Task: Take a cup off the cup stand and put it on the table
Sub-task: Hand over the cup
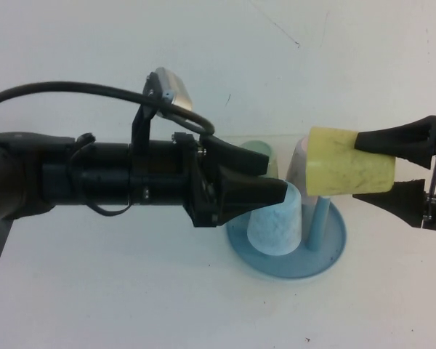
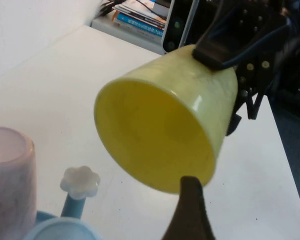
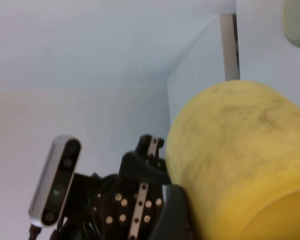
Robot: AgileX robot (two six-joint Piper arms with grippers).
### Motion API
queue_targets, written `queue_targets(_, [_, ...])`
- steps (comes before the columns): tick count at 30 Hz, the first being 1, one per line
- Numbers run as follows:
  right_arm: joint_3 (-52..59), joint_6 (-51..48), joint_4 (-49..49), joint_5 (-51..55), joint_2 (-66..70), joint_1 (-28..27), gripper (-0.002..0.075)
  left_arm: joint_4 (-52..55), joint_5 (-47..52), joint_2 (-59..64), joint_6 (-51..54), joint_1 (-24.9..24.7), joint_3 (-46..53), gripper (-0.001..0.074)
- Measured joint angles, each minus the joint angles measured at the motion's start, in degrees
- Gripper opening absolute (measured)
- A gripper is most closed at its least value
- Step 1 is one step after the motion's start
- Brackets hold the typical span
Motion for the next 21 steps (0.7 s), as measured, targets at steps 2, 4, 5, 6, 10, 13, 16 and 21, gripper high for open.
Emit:
queue_targets(2, [0.0, -0.1, -0.1, 0.0, 0.0, 0.8, 0.0582, 0.0, 0.1, 1.6, 0.0, -0.3, -1.9, 0.0484])
queue_targets(4, [0.0, -0.3, -0.2, 0.0, 0.0, 1.4, 0.0582, -0.1, 0.1, 2.9, -0.4, -0.7, -3.5, 0.0484])
queue_targets(5, [0.0, -0.4, -0.2, 0.0, 0.0, 1.6, 0.0582, -0.1, 0.2, 3.5, -0.7, -0.9, -4.3, 0.0484])
queue_targets(6, [0.0, -0.7, -0.2, 0.0, 0.0, 1.9, 0.0582, -0.1, 0.3, 3.9, -0.8, -1.1, -5.1, 0.0484])
queue_targets(10, [0.0, -1.6, -0.2, 0.0, 0.0, 2.4, 0.0582, -0.1, 0.4, 5.6, -2.4, -2.4, -7.0, 0.0484])
queue_targets(13, [0.0, -2.5, -0.1, 0.0, 0.0, 2.8, 0.0582, -0.1, 0.4, 6.5, -3.0, -3.5, -7.7, 0.0484])
queue_targets(16, [0.0, -3.5, 0.0, 0.0, 0.0, 2.8, 0.0582, -0.1, 0.4, 7.1, -3.1, -4.7, -8.1, 0.0484])
queue_targets(21, [0.0, -5.5, 0.3, 0.0, 0.0, 2.8, 0.0582, -0.1, -0.2, 7.3, -3.2, -7.0, -8.1, 0.0484])
